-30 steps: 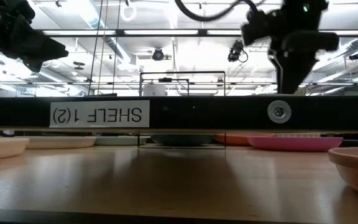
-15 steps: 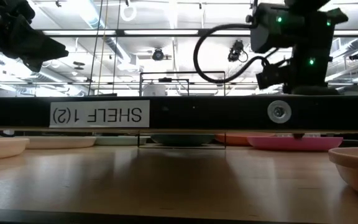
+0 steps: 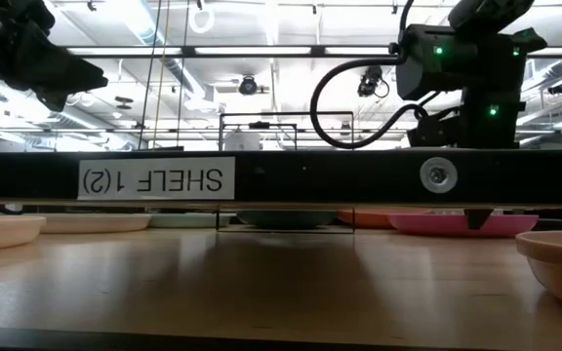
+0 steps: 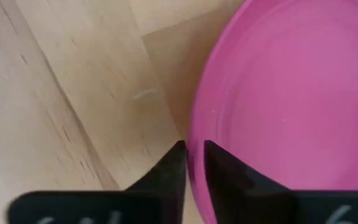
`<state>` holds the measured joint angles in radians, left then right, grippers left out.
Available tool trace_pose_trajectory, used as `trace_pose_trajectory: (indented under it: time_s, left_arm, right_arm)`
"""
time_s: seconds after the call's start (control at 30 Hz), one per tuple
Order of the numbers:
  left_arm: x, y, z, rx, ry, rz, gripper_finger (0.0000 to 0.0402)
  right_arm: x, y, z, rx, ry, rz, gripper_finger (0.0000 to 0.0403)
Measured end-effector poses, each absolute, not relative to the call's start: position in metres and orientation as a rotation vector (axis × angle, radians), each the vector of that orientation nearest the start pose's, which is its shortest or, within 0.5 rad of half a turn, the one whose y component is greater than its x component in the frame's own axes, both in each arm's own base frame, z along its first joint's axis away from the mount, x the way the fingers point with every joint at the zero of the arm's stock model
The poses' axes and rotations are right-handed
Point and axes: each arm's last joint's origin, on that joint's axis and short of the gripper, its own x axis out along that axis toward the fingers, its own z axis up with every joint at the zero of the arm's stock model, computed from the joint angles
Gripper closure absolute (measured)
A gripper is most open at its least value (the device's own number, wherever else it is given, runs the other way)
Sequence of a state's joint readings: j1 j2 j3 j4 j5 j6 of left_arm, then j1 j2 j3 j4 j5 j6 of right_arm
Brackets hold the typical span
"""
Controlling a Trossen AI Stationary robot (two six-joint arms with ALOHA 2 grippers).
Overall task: Place and stack plates onto a shelf
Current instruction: Stack the pink plate on top of the blue plate on the shelf
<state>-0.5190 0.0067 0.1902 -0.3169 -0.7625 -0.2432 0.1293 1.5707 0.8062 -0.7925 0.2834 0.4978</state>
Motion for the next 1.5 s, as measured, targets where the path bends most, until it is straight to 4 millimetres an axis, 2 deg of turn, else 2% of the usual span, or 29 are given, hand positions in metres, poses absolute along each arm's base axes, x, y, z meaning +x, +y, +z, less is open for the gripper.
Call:
trace_pose_trajectory:
  time_s: [0.1, 0.23, 0.37, 0.63, 0.73, 0.9, 1.17, 1.33, 1.5]
  left_arm:
    - [0.074, -0.02, 0.198, -0.177, 0.071, 0.24, 0.0299]
    - [0.075, -0.024, 0.202, -0.196, 0.055, 0.11, 0.0299]
    - [0.076, -0.027, 0.206, -0.181, 0.026, -0.022, 0.0299]
    - [0.075, -0.027, 0.213, -0.221, -0.04, -0.004, 0.0299]
    - [0.075, -0.027, 0.215, -0.232, -0.054, -0.005, 0.0299]
    - [0.075, -0.027, 0.215, -0.258, -0.056, -0.006, 0.0299]
    - [0.075, -0.027, 0.215, -0.264, -0.057, -0.007, 0.0299]
    - [0.075, -0.027, 0.214, -0.255, -0.047, -0.005, 0.0299]
    - [0.076, -0.027, 0.211, -0.239, -0.019, 0.001, 0.0299]
  right_arm:
    - [0.239, 0.024, 0.146, 0.109, 1.45, -0.469, 0.0384]
    - [0.245, 0.031, 0.155, 0.173, 1.449, -0.448, 0.0384]
    - [0.252, 0.05, 0.18, 0.166, 1.447, -0.425, 0.0386]
    - [0.267, 0.092, 0.237, 0.157, 1.304, -0.404, 0.039]
    - [0.273, 0.108, 0.252, 0.145, 1.25, -0.363, 0.039]
    - [0.292, 0.128, 0.255, 0.063, 1.25, -0.308, 0.039]
    - [0.348, 0.146, 0.258, -0.18, 1.294, -0.225, 0.039]
    - [0.382, 0.14, 0.26, -0.305, 1.263, -0.149, 0.0385]
    - [0.408, 0.117, 0.246, -0.36, 1.253, -0.119, 0.0383]
